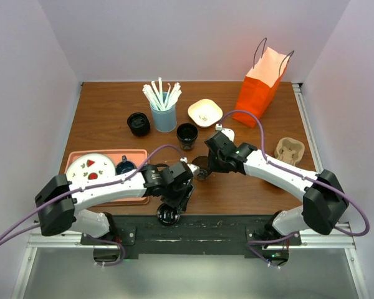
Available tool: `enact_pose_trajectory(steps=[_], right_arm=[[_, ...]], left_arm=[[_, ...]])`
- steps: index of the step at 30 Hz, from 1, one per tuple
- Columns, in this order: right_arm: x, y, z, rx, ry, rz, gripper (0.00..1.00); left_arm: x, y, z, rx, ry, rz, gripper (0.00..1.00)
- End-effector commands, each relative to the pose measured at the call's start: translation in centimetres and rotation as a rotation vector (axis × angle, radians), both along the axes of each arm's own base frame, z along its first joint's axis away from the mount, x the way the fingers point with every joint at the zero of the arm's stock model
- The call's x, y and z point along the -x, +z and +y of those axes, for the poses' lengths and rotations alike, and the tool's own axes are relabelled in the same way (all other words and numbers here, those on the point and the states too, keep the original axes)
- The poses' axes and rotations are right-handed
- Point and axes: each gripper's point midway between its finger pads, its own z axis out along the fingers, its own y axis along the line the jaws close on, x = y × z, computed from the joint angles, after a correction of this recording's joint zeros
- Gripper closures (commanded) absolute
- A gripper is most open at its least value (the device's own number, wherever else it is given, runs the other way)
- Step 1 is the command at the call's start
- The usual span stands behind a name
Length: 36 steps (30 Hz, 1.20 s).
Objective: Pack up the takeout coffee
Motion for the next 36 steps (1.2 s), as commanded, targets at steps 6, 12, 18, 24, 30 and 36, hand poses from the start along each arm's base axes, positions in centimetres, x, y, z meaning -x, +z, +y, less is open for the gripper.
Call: enact_pose_trajectory(steps=[6,12,18,24,30,36], right_arm=[[-1.1,5.3,-0.8,-0.036,-0.044,-0.116,0.51],[-1.0,9.6,-2.9,0.007,-0.031,-0.191,0.50],[-1.1,14.8,-3.3,-0.003,0.051,-0.309,0.50],[-1.0,17.7,-3.1,-0.018,0.132,-0.364,0.49],[0.5,18.6,-3.2,-0.058,0.201,-0.382,0.49],[1.4,19.1,-3.5,-0.071,0.242,-0.398,0.48]], left_arm=[[-0.9,-2.4,1.5,-0.151,0.192,0.008,0.48],[-1.6,-1.4,0.4,-0.110,0.313,0.015,0.48],[-1.7,-3.7,-0.9,-0.123,0.422,0.072,0.51],[-2.1,-4.7,-2.0,-0.170,0.484,0.064,0.58],[-2.0,-5.6,-2.4,-0.252,0.511,0.057,0.73],[-2.1,-3.1,-3.3,-0.225,0.494,0.054,0.96]])
